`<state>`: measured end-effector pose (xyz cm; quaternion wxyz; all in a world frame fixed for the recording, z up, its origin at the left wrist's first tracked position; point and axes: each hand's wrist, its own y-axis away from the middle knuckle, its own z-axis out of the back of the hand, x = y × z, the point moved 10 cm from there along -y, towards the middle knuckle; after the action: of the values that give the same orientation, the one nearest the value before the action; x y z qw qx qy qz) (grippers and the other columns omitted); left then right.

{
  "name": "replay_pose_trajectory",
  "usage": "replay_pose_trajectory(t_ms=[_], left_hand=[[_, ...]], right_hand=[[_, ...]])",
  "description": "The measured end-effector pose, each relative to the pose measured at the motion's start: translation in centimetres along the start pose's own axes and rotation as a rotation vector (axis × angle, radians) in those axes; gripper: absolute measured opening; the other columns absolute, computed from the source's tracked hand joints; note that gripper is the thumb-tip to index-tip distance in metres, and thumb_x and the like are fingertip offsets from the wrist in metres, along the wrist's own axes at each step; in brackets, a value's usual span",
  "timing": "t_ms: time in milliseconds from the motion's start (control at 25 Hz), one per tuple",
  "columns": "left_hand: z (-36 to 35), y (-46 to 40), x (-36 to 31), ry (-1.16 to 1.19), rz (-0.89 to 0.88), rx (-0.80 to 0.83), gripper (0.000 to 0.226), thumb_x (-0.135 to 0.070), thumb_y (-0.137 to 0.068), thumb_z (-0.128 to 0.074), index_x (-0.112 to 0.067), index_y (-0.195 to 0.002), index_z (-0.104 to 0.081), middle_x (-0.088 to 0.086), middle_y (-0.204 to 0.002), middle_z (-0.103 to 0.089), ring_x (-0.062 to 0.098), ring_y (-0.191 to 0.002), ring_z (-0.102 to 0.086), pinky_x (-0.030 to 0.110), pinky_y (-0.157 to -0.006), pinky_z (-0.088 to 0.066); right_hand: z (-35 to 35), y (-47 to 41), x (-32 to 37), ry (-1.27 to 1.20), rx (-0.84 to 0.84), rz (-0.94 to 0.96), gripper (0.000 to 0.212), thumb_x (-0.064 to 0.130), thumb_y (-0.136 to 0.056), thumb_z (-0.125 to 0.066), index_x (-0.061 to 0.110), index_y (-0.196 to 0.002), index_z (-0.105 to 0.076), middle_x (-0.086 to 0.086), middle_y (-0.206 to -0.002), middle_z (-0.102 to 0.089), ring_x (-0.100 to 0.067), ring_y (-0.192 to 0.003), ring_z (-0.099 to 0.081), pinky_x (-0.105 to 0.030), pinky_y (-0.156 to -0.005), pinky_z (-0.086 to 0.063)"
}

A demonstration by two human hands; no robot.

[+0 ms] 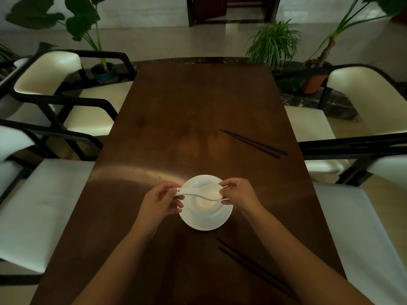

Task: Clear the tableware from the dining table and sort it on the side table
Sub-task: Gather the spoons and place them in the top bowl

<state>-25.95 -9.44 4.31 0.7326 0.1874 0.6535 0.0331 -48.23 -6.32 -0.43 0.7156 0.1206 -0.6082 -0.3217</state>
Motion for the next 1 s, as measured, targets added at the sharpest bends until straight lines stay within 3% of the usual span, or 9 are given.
replay_pose_trajectory(t_ms=[120, 200, 440, 640, 840, 1000], left_hand=[[0.6, -2.0, 2.0, -0.041, 0.101, -0.068, 0.015, -0.008, -0.095, -0.045, -0.004, -0.106, -0.054, 0.017, -0.083, -0.067, 0.016, -0.059, -0.062, 0.024, -0.055, -0.058], [0.8, -3.1, 3.2, -0.084, 0.148, -0.073, 0.02, -0.008, -0.095, -0.043, 0.004, -0.107, -0.054, 0.019, -0.082, -0.065, 0.014, -0.056, -0.061, 0.023, -0.055, -0.057], [1.3, -4.4, 5.6, -0.09, 0.255, -0.078, 0.02, -0.005, -0.095, -0.042, 0.005, -0.102, -0.056, 0.017, -0.078, -0.064, 0.018, -0.062, -0.06, 0.021, -0.056, -0.058], [1.6, -4.5, 5.1, -0.152, 0.228, -0.094, 0.018, -0.003, -0.092, -0.043, 0.005, -0.097, -0.059, 0.022, -0.08, -0.064, 0.019, -0.06, -0.06, 0.02, -0.052, -0.056], [1.7, -4.7, 5.4, -0.232, 0.227, -0.079, 0.02, -0.006, -0.092, -0.044, 0.004, -0.099, -0.059, 0.02, -0.081, -0.067, 0.019, -0.058, -0.062, 0.023, -0.053, -0.057], [1.7, -4.4, 6.0, -0.333, 0.237, -0.04, 0.019, -0.015, -0.093, -0.044, -0.006, -0.104, -0.057, 0.013, -0.089, -0.069, 0.019, -0.063, -0.064, 0.026, -0.056, -0.056]], right_hand=[[-0.6, -1.2, 1.0, 0.292, -0.091, 0.123, 0.018, 0.004, -0.08, -0.06, 0.014, -0.092, -0.068, -0.009, -0.096, -0.069, -0.022, -0.083, -0.066, -0.034, -0.079, -0.055], [-1.7, -1.8, 1.3, 0.45, -0.104, 0.171, 0.021, 0.005, -0.08, -0.056, 0.014, -0.096, -0.067, -0.008, -0.101, -0.069, -0.023, -0.093, -0.063, -0.027, -0.076, -0.049], [-4.4, -2.5, 2.6, 0.762, -0.112, 0.346, 0.032, 0.0, -0.082, -0.044, 0.009, -0.106, -0.062, -0.014, -0.104, -0.066, -0.03, -0.094, -0.06, -0.036, -0.075, -0.051], [-7.0, -1.7, 2.6, 1.122, -0.024, 0.506, 0.031, 0.004, -0.085, -0.047, 0.008, -0.115, -0.054, -0.014, -0.106, -0.063, -0.03, -0.097, -0.058, -0.037, -0.077, -0.047], [-7.6, -1.3, 2.0, 1.208, -0.003, 0.561, 0.03, 0.004, -0.085, -0.051, 0.004, -0.115, -0.051, -0.016, -0.113, -0.058, -0.03, -0.105, -0.054, -0.038, -0.084, -0.047], [-6.8, -0.1, 2.1, 1.096, -0.041, 0.618, 0.032, 0.01, -0.088, -0.049, 0.007, -0.12, -0.05, -0.012, -0.118, -0.057, -0.027, -0.109, -0.051, -0.038, -0.085, -0.047]])
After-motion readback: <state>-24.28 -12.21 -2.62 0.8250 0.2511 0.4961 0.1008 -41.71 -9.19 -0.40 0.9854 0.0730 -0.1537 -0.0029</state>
